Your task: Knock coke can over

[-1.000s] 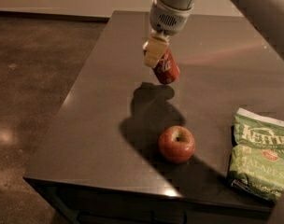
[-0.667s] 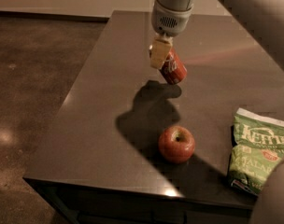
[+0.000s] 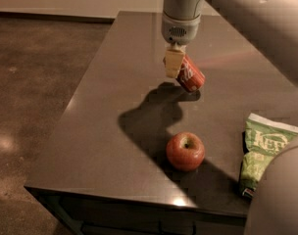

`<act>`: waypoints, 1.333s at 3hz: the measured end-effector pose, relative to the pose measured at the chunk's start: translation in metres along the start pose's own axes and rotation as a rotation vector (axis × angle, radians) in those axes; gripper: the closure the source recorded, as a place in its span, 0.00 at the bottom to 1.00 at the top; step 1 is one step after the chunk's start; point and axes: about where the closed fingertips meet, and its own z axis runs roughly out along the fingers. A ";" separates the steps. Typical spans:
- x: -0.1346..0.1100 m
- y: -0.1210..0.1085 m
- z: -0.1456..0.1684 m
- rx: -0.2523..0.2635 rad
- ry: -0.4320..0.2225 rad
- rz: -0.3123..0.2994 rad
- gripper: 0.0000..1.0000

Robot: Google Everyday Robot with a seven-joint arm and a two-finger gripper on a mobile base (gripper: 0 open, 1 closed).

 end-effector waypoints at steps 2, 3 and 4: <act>0.010 0.005 0.015 -0.014 0.055 -0.016 0.13; 0.009 0.010 0.019 -0.016 0.053 -0.031 0.00; 0.009 0.010 0.019 -0.016 0.053 -0.031 0.00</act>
Offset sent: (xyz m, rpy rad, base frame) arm -0.0169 -0.0174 -0.0210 -0.0928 0.0710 0.0084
